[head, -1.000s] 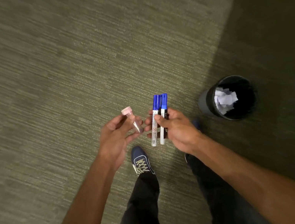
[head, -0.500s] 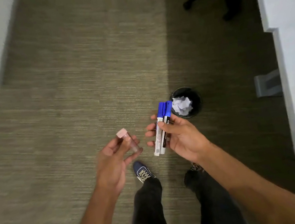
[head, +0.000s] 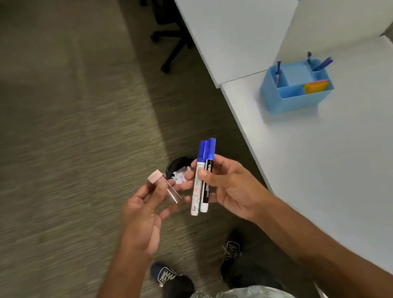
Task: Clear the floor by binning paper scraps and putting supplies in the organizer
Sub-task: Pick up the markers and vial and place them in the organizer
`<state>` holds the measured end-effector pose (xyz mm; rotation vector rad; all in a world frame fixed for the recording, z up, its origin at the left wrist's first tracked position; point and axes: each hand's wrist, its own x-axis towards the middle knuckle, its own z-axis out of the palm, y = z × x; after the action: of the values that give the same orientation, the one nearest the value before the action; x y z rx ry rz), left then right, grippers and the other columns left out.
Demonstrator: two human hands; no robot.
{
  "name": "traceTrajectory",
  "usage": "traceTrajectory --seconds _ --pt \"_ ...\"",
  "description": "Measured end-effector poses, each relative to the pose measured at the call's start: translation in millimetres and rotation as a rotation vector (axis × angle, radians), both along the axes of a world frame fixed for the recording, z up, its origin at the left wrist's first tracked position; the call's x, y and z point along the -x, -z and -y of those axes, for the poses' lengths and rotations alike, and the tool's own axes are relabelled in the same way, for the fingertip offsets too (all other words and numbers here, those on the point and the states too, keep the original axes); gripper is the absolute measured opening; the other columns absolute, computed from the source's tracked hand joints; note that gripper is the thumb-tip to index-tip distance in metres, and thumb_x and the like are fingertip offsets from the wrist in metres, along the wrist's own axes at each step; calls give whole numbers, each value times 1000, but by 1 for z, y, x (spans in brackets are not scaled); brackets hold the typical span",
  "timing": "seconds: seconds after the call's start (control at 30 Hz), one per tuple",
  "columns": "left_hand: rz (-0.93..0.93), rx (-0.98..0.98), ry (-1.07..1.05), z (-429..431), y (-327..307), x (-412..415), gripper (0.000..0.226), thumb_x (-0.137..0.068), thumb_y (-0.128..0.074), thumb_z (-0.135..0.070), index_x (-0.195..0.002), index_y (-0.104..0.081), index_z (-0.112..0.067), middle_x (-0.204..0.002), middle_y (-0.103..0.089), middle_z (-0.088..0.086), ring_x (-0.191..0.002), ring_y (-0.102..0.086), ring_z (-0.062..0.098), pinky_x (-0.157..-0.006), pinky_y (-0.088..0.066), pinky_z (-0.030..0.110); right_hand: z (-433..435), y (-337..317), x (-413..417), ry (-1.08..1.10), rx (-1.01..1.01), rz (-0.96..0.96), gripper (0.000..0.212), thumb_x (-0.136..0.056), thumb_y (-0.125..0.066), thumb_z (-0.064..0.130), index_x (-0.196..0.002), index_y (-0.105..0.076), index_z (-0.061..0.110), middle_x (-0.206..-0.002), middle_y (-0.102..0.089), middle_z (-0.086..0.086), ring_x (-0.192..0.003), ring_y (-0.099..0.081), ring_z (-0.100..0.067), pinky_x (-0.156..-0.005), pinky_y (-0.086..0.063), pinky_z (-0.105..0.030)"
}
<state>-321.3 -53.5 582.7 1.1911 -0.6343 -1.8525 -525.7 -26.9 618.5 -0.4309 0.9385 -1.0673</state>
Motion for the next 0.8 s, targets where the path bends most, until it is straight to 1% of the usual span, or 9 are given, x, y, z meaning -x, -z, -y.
traceTrajectory --seconds 0.07,0.17,0.23,0.37,0.4,0.5,0.6,0.67,0.8 --pt "14 25 37 1 -7 35 34 -86 -73 -18 -116 -68 -2 -116 -72 22 -106 -71 36 -79 -60 45 -8 -6 33 58 3 -53 29 -97 -56 1 -124 -52 -7 -106 -64 -24 -103 -66 -40 -94 -51 -64" --pt "0 17 66 5 -14 84 35 -85 -72 -17 -116 -68 -1 -113 -72 23 -105 -72 35 -77 -61 42 -19 -7 79 157 -12 -107 30 -95 -60 4 -123 -55 -5 -101 -70 -22 -103 -68 -41 -87 -58 -55" --pt "-10 13 97 10 -18 113 32 -84 -72 -17 -113 -70 -3 -114 -72 24 -105 -71 37 -77 -61 42 -22 -8 107 222 -24 -156 27 -96 -61 8 -121 -59 -1 -104 -73 -19 -103 -71 -35 -84 -60 -47" --pt "18 17 160 23 -24 162 32 -85 -71 -17 -113 -69 -2 -113 -72 24 -107 -71 38 -77 -61 44 -17 -5 149 355 -63 -388 14 -96 -63 19 -110 -67 18 -101 -78 -1 -100 -74 -17 -88 -55 -34" --pt "19 17 174 28 -24 172 33 -86 -71 -16 -114 -68 -1 -113 -72 24 -107 -70 38 -77 -61 44 -14 -4 158 395 -75 -426 12 -95 -64 20 -107 -67 21 -100 -78 2 -98 -74 -14 -90 -54 -34" --pt "18 11 232 46 -25 198 37 -88 -71 -17 -120 -65 1 -114 -72 23 -109 -70 37 -78 -61 43 0 -2 187 502 -116 -486 11 -92 -68 20 -103 -68 22 -97 -79 4 -94 -75 -13 -97 -54 -40" --pt "22 7 289 71 -24 222 41 -87 -72 -18 -123 -63 0 -115 -73 21 -109 -70 35 -79 -62 43 22 1 219 586 -147 -493 22 -87 -74 18 -108 -68 15 -102 -78 -3 -96 -75 -21 -96 -57 -42" --pt "26 12 320 91 -23 238 40 -88 -72 -18 -122 -64 0 -115 -73 21 -109 -70 35 -79 -62 44 40 2 242 622 -159 -536 28 -84 -77 16 -110 -69 9 -104 -75 -8 -97 -73 -26 -94 -58 -42" --pt "46 -1 392 134 -13 266 42 -85 -76 -21 -121 -66 -2 -116 -73 20 -110 -70 34 -82 -61 45 83 11 291 691 -130 -655 19 -79 -80 8 -95 -71 14 -96 -75 -8 -93 -74 -26 -80 -62 -32"
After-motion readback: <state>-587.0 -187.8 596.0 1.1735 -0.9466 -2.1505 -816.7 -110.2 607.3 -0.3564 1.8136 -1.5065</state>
